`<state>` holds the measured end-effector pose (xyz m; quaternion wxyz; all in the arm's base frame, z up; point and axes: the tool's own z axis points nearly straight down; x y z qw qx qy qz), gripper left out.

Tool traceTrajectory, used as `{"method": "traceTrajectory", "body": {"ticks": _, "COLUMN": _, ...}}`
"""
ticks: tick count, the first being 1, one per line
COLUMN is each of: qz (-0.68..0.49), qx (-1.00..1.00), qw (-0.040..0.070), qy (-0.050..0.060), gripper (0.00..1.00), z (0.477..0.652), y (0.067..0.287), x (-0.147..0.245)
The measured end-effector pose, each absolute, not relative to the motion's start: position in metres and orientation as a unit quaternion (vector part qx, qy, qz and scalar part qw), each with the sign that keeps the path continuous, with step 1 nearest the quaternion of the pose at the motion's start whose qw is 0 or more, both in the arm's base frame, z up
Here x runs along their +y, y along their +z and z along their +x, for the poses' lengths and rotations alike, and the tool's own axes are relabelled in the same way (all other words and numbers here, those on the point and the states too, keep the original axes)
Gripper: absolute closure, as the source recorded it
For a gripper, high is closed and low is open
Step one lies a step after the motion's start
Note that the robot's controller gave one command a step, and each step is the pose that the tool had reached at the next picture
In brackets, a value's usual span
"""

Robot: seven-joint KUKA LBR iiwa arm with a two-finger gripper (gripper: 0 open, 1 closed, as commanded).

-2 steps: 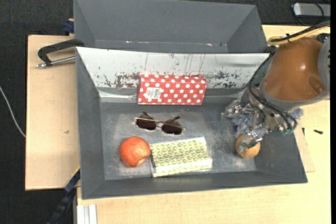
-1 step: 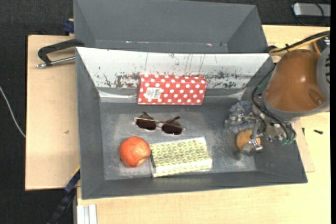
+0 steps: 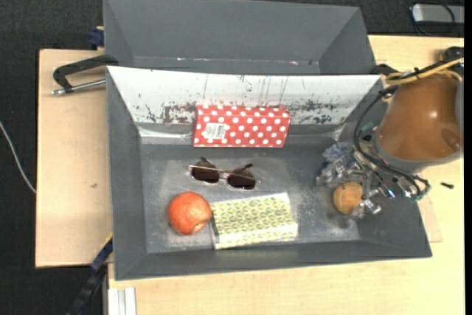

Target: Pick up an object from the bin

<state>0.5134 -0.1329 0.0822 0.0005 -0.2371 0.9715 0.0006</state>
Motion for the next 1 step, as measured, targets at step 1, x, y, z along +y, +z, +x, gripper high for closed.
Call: {"method": "traceTrajectory", "body": {"ticks": 1, "qz": -0.301, "qx": 0.954, "qw": 0.002, "qy": 0.0, "gripper": 0.0, "z": 0.543, "y": 0.0868, "x": -0.1439}}
